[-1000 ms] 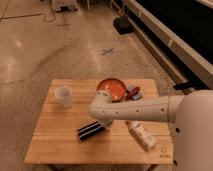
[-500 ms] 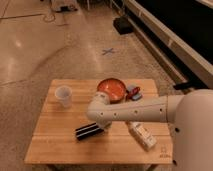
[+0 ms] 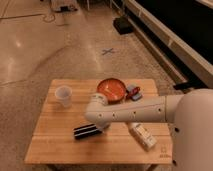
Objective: Push the eraser across the table
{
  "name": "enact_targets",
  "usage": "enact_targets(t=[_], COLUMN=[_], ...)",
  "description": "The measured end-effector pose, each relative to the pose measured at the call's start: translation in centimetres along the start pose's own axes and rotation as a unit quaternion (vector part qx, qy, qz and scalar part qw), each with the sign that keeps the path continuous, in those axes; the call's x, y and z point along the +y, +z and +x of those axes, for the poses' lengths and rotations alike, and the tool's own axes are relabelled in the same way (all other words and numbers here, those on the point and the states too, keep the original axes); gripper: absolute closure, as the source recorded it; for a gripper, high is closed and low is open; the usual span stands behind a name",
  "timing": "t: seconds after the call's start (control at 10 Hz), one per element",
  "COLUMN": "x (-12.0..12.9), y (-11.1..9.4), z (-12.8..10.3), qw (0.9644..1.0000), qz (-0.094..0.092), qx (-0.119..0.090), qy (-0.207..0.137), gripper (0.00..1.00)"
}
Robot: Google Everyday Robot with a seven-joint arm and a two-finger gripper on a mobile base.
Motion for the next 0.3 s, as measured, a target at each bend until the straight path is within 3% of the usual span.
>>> enact_targets(t=[0.3], x=[0.17], y=[-0.20], z=[-0.78], qw=[1.0000], qz=[-0.004], qx=[0.000], qy=[-0.003], gripper=[0.98])
